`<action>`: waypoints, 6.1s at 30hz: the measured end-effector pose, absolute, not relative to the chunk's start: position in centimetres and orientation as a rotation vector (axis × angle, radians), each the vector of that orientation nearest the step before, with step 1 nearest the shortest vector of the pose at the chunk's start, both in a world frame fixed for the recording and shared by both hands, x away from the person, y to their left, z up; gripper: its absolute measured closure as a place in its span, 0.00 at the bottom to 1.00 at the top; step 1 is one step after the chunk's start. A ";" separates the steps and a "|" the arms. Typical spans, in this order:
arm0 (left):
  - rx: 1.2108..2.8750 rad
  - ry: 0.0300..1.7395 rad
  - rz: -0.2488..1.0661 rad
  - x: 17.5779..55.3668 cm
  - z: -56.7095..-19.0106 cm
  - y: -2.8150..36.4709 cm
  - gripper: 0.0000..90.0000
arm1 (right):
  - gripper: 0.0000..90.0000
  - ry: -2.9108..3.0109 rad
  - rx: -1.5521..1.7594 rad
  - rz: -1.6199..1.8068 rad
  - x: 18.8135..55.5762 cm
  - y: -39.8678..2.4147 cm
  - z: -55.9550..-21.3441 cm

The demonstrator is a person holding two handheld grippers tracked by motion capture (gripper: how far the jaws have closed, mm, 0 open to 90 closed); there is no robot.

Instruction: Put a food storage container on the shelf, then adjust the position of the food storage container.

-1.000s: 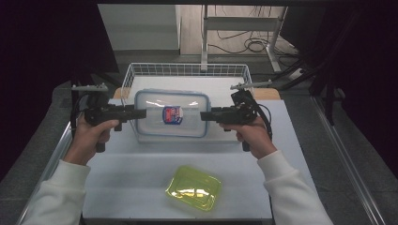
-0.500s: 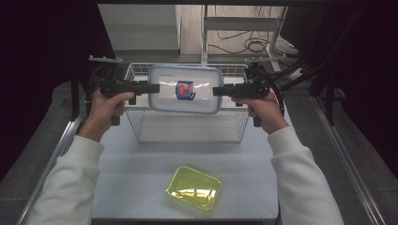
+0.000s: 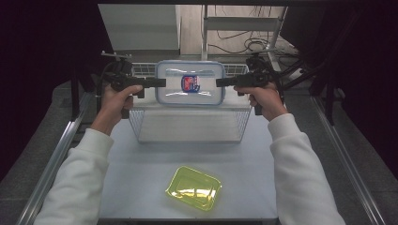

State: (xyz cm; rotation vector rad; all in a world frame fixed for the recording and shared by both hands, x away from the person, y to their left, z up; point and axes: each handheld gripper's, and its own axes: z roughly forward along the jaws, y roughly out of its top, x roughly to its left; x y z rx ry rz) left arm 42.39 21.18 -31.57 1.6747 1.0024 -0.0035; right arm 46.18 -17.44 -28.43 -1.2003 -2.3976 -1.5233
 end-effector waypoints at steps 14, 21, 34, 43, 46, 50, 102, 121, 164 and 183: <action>1.613 1.102 -0.055 44.3 -31.8 20.7 0.48 | 0.54 -2.261 -1.346 -1.532 47.6 -17.4 -29.1; 1.619 1.117 -0.057 44.9 -31.8 20.5 0.45 | 0.52 -2.199 -1.449 -1.509 48.0 -17.0 -29.1; 1.621 1.168 -0.009 46.0 -32.3 20.2 0.39 | 0.46 -2.168 -1.601 -1.477 48.4 -16.4 -29.5; 1.577 1.157 0.031 44.7 -31.5 20.9 0.29 | 0.46 -2.191 -1.574 -1.584 47.0 -17.8 -28.4; 1.607 1.128 0.038 43.8 -31.3 20.9 0.29 | 0.55 -2.213 -1.524 -1.605 46.1 -18.4 -28.2; 1.633 1.080 0.058 41.5 -31.2 21.2 0.29 | 0.81 -2.299 -1.408 -1.617 43.7 -18.9 -28.3; 1.785 0.999 0.031 32.4 -36.0 22.8 0.33 | 0.59 -2.532 -1.203 -1.523 38.4 -18.9 -34.3; 1.925 1.017 -0.020 27.7 -45.0 22.2 0.34 | 0.53 -2.602 -1.238 -1.273 32.8 -22.2 -43.3; 2.034 1.054 0.002 26.5 -48.0 21.3 0.29 | 0.99 -2.715 -0.885 -1.214 24.2 -18.3 -44.6; 2.054 1.043 -0.001 26.6 -48.3 21.2 0.29 | 0.99 -2.784 -0.580 -0.967 20.1 -13.0 -48.2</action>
